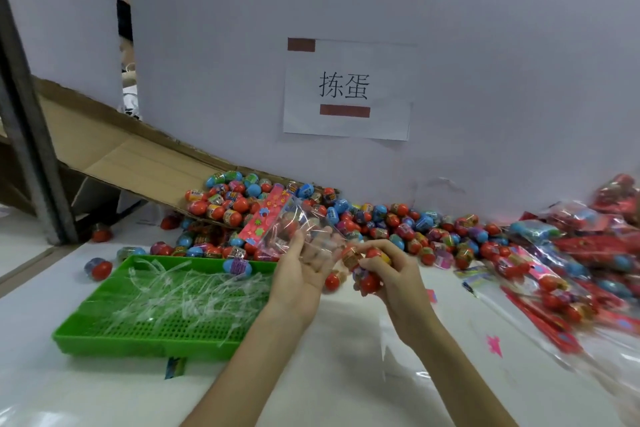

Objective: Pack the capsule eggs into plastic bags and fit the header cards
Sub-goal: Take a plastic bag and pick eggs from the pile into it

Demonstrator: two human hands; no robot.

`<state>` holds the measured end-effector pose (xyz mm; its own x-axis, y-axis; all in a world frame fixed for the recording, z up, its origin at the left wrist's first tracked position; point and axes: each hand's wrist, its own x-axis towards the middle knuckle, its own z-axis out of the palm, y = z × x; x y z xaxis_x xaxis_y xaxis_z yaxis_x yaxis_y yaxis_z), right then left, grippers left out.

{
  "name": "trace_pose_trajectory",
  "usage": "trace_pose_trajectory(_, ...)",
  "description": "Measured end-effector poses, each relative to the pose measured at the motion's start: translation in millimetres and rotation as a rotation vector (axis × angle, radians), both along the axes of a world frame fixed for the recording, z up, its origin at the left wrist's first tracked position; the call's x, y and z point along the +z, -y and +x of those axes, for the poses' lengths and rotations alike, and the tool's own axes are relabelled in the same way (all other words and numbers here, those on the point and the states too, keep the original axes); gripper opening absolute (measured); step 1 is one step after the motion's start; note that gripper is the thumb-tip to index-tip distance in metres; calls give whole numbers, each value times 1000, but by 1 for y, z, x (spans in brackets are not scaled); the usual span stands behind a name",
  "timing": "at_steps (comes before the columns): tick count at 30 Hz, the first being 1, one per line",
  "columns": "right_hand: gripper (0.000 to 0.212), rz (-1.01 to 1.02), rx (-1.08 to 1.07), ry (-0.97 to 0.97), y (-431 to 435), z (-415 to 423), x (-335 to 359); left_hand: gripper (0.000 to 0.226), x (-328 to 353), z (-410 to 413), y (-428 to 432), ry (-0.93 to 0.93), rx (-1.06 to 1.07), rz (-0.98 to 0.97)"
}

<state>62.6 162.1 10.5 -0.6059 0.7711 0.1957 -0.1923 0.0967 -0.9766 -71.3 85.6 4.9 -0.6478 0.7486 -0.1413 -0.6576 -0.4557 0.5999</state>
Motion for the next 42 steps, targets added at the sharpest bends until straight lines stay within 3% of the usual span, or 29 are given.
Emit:
trace_pose_trajectory(8,35,248,-125,96,3,-6,-10,41,2,8,1,-108,-164,-85)
trace_pose_trajectory(18,22,119,-137,57,0,-7,-12,29,0,13,1,-76,-191,-51)
trace_pose_trajectory(24,17,184,-85,73,2,-5,-13,21,-4,15,2,-177,-235,-75)
trace_pose_trajectory(30,20,224,-86,76,1,-6,-15,38,-4,16,3,-232,-291,-69)
trace_pose_trajectory(42,21,272,-62,7,2,-5,-12,30,-7,15,0,-222,-188,-111)
